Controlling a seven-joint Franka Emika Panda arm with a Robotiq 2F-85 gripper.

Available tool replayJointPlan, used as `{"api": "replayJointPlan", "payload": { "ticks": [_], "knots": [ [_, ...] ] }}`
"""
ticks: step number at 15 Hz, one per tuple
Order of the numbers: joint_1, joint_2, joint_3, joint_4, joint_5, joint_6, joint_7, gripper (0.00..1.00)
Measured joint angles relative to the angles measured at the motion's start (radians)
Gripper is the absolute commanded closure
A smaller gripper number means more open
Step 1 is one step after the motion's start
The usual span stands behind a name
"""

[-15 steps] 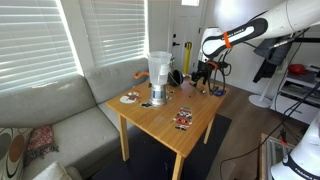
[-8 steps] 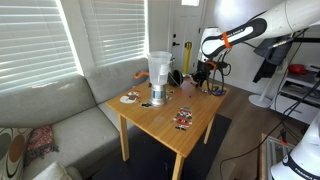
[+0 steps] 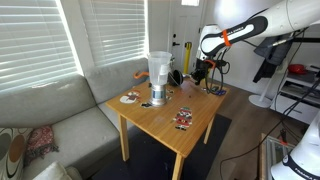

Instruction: Turn the silver cup over, put the plastic cup on top of the silver cup and then put the silver spoon inside the plastic cup

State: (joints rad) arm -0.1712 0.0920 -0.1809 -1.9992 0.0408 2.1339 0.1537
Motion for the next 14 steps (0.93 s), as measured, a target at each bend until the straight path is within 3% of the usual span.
{"api": "replayJointPlan", "payload": {
  "ticks": [8,9,10,14],
  "knots": [
    [0.064,-0.176,0.059,0.082,-0.054,-0.030,0.053,0.98],
    [0.074,-0.203,0.075,0.089,-0.060,-0.009,0.071,0.98],
    [0.084,-0.227,0.092,0.093,-0.065,0.025,0.092,0.91],
    [0.108,-0.270,0.133,0.093,-0.067,0.103,0.125,0.91]
  ]
}}
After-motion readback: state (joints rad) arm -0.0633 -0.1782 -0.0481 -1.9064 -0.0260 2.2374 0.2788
